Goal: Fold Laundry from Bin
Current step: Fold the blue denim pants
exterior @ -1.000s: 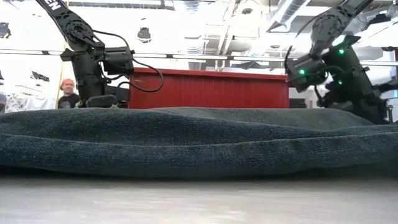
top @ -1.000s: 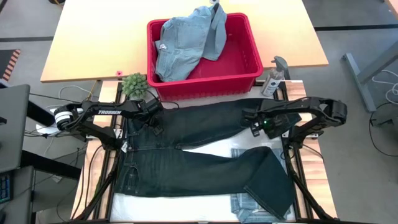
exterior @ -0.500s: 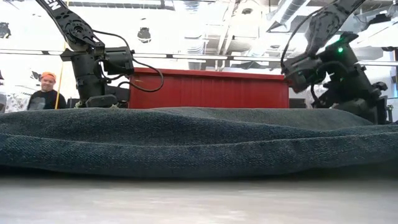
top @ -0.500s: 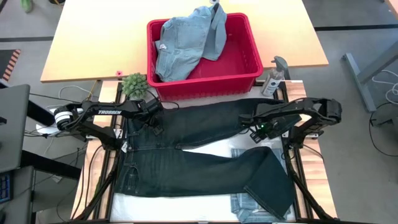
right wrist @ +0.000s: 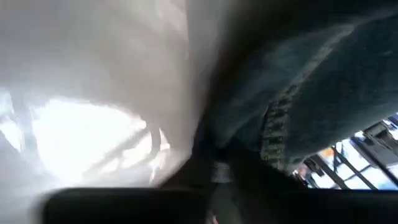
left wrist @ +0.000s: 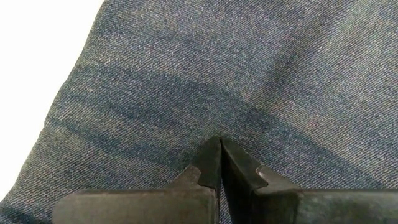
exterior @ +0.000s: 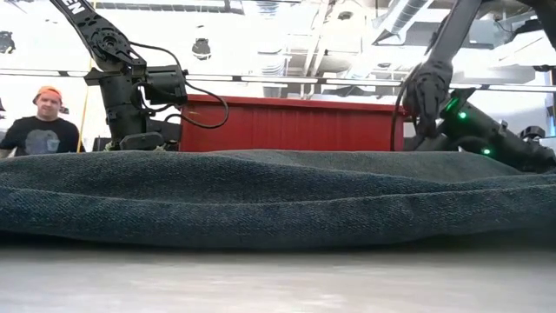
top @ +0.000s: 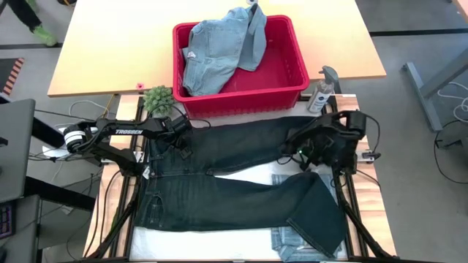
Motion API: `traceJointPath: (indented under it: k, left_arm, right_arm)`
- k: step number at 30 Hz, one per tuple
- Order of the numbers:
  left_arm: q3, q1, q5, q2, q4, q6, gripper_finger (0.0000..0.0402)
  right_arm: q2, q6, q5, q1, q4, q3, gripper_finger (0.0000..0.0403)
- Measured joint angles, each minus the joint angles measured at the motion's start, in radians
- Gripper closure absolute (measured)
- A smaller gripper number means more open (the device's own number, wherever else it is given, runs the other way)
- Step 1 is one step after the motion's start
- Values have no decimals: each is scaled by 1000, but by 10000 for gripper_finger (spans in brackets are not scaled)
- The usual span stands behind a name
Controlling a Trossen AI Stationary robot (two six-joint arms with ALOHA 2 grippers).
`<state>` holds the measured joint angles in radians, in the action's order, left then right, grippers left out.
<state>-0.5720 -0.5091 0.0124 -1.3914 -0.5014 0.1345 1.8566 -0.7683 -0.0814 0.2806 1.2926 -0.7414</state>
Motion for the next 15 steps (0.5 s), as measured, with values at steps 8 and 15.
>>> traceJointPath:
  k: [8,15]
  left_arm:
    - [0,0,-1,0,4,0,402]
    - [1,0,1,0,15,0,402]
  right_arm:
    - [-48,-129,3,-68,128,-28,383]
    - [-213,-221,-4,-91,129,-132,348]
